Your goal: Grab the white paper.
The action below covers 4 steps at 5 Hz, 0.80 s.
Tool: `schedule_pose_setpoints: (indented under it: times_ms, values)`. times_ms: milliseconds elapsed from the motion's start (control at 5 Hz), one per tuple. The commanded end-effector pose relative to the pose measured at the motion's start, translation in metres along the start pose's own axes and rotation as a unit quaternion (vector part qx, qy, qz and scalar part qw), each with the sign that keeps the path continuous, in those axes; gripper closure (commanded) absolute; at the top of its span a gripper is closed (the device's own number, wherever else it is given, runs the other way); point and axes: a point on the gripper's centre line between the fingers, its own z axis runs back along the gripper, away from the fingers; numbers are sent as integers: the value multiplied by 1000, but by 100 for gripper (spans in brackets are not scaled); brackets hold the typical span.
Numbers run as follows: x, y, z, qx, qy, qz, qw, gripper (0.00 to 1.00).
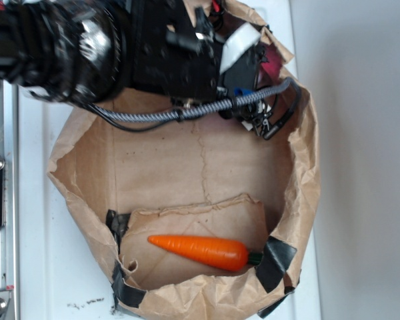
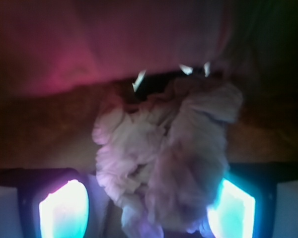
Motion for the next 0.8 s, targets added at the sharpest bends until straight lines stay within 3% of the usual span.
schedule_pose_setpoints:
  times_ms: [0, 400, 600]
  values:
    - [15, -3, 13, -2, -39, 3, 999, 100]
    - [17, 0, 39, -45, -8, -11, 999, 100]
    - [17, 3, 68, -87, 30, -33, 995, 100]
